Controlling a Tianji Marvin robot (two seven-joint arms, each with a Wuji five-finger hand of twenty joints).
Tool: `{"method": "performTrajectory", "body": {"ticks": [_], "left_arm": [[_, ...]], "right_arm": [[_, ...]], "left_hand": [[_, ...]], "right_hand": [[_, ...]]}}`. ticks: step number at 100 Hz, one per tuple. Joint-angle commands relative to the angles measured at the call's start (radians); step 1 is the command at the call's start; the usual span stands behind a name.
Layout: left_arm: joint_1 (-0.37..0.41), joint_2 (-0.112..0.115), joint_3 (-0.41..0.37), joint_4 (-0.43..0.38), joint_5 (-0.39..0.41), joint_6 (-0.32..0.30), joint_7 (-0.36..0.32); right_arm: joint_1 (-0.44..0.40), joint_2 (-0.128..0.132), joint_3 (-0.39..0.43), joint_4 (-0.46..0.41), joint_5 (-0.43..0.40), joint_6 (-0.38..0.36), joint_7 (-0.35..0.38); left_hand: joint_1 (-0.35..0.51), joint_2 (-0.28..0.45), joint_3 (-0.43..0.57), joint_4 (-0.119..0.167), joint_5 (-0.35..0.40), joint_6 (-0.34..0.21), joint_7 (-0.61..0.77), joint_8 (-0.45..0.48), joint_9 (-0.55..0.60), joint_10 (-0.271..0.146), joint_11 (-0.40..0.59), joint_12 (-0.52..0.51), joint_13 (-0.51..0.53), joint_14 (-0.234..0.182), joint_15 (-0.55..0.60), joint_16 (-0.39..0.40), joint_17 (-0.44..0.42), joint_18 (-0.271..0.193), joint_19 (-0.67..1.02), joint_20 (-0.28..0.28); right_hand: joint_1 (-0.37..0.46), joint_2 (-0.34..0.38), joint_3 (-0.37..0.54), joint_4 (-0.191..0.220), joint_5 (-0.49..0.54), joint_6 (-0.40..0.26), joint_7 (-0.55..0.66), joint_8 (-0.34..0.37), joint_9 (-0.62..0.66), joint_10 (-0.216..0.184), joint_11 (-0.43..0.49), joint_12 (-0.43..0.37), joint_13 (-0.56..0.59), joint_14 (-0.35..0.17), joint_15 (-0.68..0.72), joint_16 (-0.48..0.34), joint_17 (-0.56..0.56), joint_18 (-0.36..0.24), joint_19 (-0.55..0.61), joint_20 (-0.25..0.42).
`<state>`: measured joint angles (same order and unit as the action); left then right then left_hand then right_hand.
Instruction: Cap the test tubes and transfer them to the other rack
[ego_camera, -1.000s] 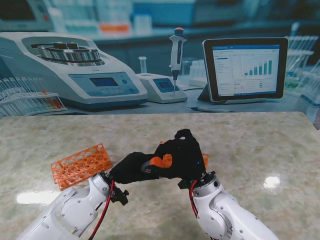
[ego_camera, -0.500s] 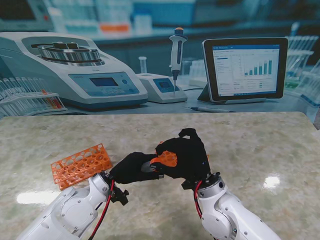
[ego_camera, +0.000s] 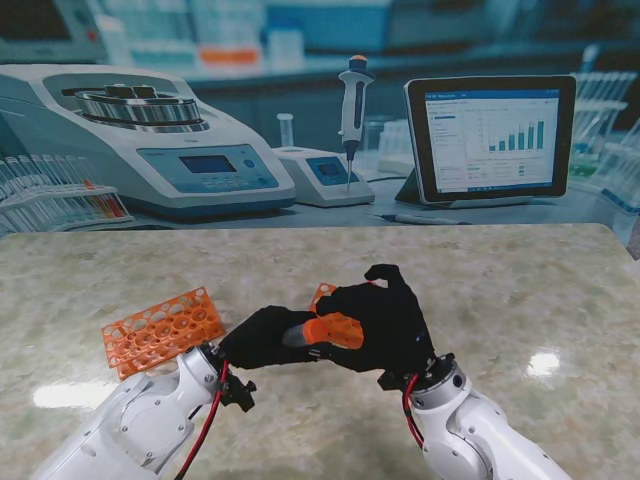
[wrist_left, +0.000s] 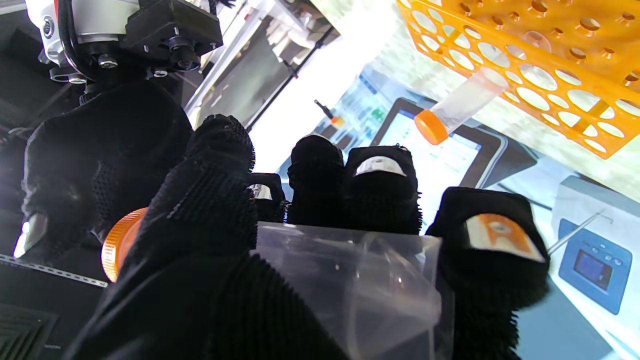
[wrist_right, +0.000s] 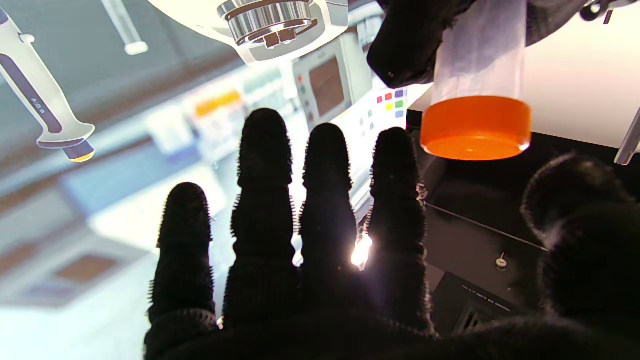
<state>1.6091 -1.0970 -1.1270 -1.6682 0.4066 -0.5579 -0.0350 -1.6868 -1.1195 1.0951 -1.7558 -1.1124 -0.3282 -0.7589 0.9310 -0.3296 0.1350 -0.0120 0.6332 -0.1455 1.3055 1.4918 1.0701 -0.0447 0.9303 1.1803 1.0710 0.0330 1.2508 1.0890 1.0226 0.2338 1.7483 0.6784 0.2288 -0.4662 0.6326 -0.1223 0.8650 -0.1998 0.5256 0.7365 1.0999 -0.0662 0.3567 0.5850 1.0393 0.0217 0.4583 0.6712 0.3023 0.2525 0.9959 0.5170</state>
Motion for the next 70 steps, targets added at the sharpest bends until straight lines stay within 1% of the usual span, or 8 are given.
{"method": "performTrajectory", "body": {"ticks": [1, 10, 18, 23, 32, 38, 50, 70], "left_arm": [[0.002, 0.004, -0.003, -0.007, 0.003, 0.005, -0.007], [0.002, 0.004, -0.005, -0.007, 0.018, 0.006, -0.004], [0.001, 0.005, -0.005, -0.006, 0.024, 0.008, -0.004], [0.0, 0.005, -0.004, -0.005, 0.025, 0.009, -0.004], [-0.003, 0.005, -0.002, -0.003, 0.028, 0.01, -0.003], [-0.005, 0.005, 0.0, -0.002, 0.033, 0.012, -0.002], [-0.009, 0.005, 0.004, 0.0, 0.038, 0.015, -0.002], [-0.011, 0.005, 0.006, 0.002, 0.038, 0.014, -0.001]], "right_arm": [[-0.017, 0.006, 0.001, -0.012, -0.01, -0.004, 0.006], [-0.023, 0.01, 0.005, -0.016, -0.021, -0.01, 0.009], [-0.027, 0.013, 0.005, -0.019, -0.03, -0.013, 0.009], [-0.028, 0.014, 0.003, -0.02, -0.036, -0.015, 0.007], [-0.032, 0.017, 0.0, -0.023, -0.045, -0.016, 0.003], [-0.033, 0.019, -0.002, -0.025, -0.052, -0.014, 0.001], [-0.032, 0.02, -0.003, -0.028, -0.057, -0.011, 0.002], [-0.025, 0.017, -0.004, -0.03, -0.043, -0.011, 0.014]], "left_hand": [[0.025, 0.021, 0.013, -0.003, 0.027, -0.057, 0.06, 0.043, -0.003, -0.048, -0.001, 0.003, 0.031, -0.043, 0.027, -0.01, 0.065, -0.18, 0.237, -0.015], [0.024, 0.019, 0.013, -0.003, 0.027, -0.057, 0.06, 0.043, -0.003, -0.048, -0.001, 0.003, 0.031, -0.043, 0.028, -0.01, 0.065, -0.184, 0.238, -0.015], [0.024, 0.02, 0.014, -0.003, 0.027, -0.057, 0.06, 0.042, -0.002, -0.049, -0.002, 0.003, 0.031, -0.043, 0.028, -0.011, 0.065, -0.185, 0.239, -0.016], [0.024, 0.019, 0.015, -0.003, 0.027, -0.057, 0.06, 0.042, -0.002, -0.049, -0.002, 0.003, 0.03, -0.043, 0.028, -0.011, 0.065, -0.185, 0.239, -0.016], [0.025, 0.017, 0.016, -0.003, 0.028, -0.056, 0.06, 0.041, -0.002, -0.049, -0.002, 0.003, 0.03, -0.043, 0.029, -0.011, 0.065, -0.186, 0.239, -0.016], [0.023, 0.019, 0.016, -0.004, 0.027, -0.057, 0.06, 0.041, -0.002, -0.049, -0.002, 0.003, 0.03, -0.043, 0.029, -0.011, 0.065, -0.186, 0.239, -0.017], [0.024, 0.018, 0.018, -0.004, 0.028, -0.057, 0.06, 0.041, -0.002, -0.049, -0.002, 0.003, 0.03, -0.043, 0.029, -0.012, 0.065, -0.186, 0.239, -0.017], [0.023, 0.017, 0.019, -0.004, 0.027, -0.056, 0.061, 0.04, -0.003, -0.049, -0.002, 0.003, 0.029, -0.043, 0.028, -0.012, 0.065, -0.186, 0.239, -0.018]], "right_hand": [[0.011, -0.031, 0.007, 0.023, -0.04, 0.021, -0.024, -0.018, -0.033, 0.015, -0.02, -0.012, -0.015, -0.002, -0.028, -0.006, -0.022, 0.019, -0.015, 0.017], [0.024, -0.055, 0.019, 0.023, -0.045, 0.024, -0.029, -0.022, -0.038, 0.017, -0.023, -0.013, -0.018, -0.003, -0.031, -0.006, -0.023, 0.02, -0.017, 0.019], [0.084, -0.088, 0.037, 0.025, -0.048, 0.025, -0.03, -0.024, -0.039, 0.014, -0.022, -0.012, -0.02, -0.003, -0.033, -0.006, -0.025, 0.021, -0.018, 0.021], [0.097, -0.098, 0.036, 0.024, -0.048, 0.025, -0.03, -0.024, -0.038, 0.009, -0.021, -0.011, -0.02, -0.006, -0.034, -0.006, -0.025, 0.021, -0.019, 0.023], [0.114, -0.12, 0.034, 0.023, -0.049, 0.026, -0.028, -0.024, -0.04, 0.012, -0.019, -0.009, -0.02, -0.005, -0.035, -0.005, -0.024, 0.021, -0.019, 0.025], [0.122, -0.129, 0.036, 0.023, -0.047, 0.028, -0.026, -0.023, -0.038, 0.015, -0.016, -0.007, -0.019, -0.006, -0.035, -0.004, -0.024, 0.022, -0.019, 0.026], [0.144, -0.143, 0.043, 0.023, -0.041, 0.024, -0.015, -0.016, -0.031, 0.009, -0.004, 0.003, -0.016, -0.007, -0.034, -0.002, -0.021, 0.02, -0.019, 0.029], [0.199, -0.149, 0.049, 0.023, -0.024, 0.015, 0.006, -0.002, -0.011, 0.01, 0.014, 0.017, 0.0, -0.014, -0.026, 0.002, -0.014, 0.018, -0.016, 0.035]]}}
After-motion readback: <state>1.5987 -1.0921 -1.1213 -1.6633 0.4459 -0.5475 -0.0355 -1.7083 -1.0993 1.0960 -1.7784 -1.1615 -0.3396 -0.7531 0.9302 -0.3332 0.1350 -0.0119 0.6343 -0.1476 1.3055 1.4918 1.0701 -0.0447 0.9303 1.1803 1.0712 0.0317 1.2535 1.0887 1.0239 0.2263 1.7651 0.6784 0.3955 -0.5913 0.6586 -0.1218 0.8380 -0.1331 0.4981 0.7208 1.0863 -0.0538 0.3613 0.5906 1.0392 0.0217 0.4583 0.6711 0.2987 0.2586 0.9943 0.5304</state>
